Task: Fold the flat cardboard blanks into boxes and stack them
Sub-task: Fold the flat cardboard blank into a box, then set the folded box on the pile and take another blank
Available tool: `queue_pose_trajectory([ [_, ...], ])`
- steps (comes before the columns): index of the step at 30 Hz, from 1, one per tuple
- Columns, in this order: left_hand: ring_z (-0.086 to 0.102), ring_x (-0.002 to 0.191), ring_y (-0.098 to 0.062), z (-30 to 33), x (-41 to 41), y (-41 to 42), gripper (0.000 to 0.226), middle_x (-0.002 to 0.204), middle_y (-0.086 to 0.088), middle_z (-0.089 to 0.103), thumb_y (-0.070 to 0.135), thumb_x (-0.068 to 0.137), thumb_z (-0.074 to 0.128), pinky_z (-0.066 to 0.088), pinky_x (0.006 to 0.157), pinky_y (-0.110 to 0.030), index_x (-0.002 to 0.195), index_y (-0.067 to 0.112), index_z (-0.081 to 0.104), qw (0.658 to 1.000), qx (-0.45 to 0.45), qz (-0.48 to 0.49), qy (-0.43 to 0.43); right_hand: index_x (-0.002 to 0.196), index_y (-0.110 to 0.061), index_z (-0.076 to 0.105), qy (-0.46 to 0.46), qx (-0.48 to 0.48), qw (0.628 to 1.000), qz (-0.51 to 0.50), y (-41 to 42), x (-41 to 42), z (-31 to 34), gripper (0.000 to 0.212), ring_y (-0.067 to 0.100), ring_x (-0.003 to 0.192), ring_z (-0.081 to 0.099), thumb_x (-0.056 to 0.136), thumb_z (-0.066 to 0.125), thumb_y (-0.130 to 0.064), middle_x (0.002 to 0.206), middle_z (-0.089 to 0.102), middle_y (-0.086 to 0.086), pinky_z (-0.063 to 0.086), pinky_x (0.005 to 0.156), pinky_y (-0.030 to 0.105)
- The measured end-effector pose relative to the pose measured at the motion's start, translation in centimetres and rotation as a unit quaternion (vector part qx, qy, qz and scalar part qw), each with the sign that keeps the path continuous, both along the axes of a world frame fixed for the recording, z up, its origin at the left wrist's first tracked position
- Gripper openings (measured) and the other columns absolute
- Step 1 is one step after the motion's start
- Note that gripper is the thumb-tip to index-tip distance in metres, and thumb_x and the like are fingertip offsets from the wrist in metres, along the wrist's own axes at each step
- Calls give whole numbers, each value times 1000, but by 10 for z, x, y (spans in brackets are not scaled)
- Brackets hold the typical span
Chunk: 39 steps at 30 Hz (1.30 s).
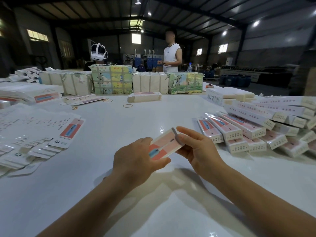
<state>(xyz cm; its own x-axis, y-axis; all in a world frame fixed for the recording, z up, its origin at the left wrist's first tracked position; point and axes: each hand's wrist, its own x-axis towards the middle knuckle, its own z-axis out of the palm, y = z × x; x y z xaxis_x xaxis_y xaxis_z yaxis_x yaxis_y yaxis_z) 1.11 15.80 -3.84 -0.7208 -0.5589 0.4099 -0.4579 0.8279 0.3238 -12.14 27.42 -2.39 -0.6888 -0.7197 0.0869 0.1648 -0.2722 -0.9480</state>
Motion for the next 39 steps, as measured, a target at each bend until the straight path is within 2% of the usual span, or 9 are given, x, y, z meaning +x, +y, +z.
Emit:
queue_pose_trajectory([
  [5,57,77,-9,-2,1,-1,58,113,15,59,72,74,54,55,70,-24,117,34,49,1000,3,-13,13,117,-6,65,53,17,998,-20,2,-2,-1,27,27,94,70,92,55,-3,100,72,14,57,84,41],
  [11,60,81,-11,-2,3,2,63,114,14,59,74,72,53,55,72,-25,119,33,49,999,-38,-4,16,90,-16,75,88,-8,996,-6,4,-1,-4,23,24,86,72,90,57,-3,90,75,9,59,71,29],
  [19,60,86,-11,-1,3,1,68,117,14,57,76,72,51,53,76,-26,123,30,45,996,-81,7,-26,77,-44,75,266,42,962,-37,5,1,-8,57,15,85,70,89,48,4,85,75,-8,59,78,31],
  [21,59,86,-11,0,2,2,68,116,13,57,75,73,50,53,76,-25,123,30,45,995,-90,11,-29,81,-40,75,308,63,947,-61,5,4,-10,54,16,82,69,91,44,3,83,74,-10,58,79,34],
  [25,50,77,-10,0,-1,6,64,110,12,58,75,73,50,47,70,-22,117,28,46,994,-98,33,-32,88,-17,65,444,95,884,-114,3,14,-18,28,7,55,50,93,42,-2,65,62,-6,38,53,13],
  [28,46,76,-9,0,-2,9,64,109,13,57,76,73,47,41,68,-20,115,28,46,992,-112,46,-42,90,-14,58,499,109,851,-126,3,17,-24,19,12,63,49,93,43,-2,66,59,-1,35,54,15],
  [32,59,87,-12,0,0,6,65,113,12,58,76,74,48,49,74,-23,118,28,46,995,-90,43,-30,103,-20,63,442,87,887,-101,3,19,-19,30,9,78,56,94,42,0,79,65,-5,42,63,15],
  [36,57,78,-11,1,-1,3,58,108,14,58,77,74,46,47,67,-22,110,32,46,996,-63,55,-36,103,-14,64,326,88,938,-81,-1,17,-17,17,25,90,58,94,50,-12,91,65,5,49,81,41],
  [39,55,74,-12,1,-3,1,54,103,13,59,77,73,45,44,62,-24,103,32,46,995,-57,73,-34,92,-19,70,280,102,947,-122,-3,13,-18,10,7,76,62,89,61,-22,79,70,-7,52,70,28],
])
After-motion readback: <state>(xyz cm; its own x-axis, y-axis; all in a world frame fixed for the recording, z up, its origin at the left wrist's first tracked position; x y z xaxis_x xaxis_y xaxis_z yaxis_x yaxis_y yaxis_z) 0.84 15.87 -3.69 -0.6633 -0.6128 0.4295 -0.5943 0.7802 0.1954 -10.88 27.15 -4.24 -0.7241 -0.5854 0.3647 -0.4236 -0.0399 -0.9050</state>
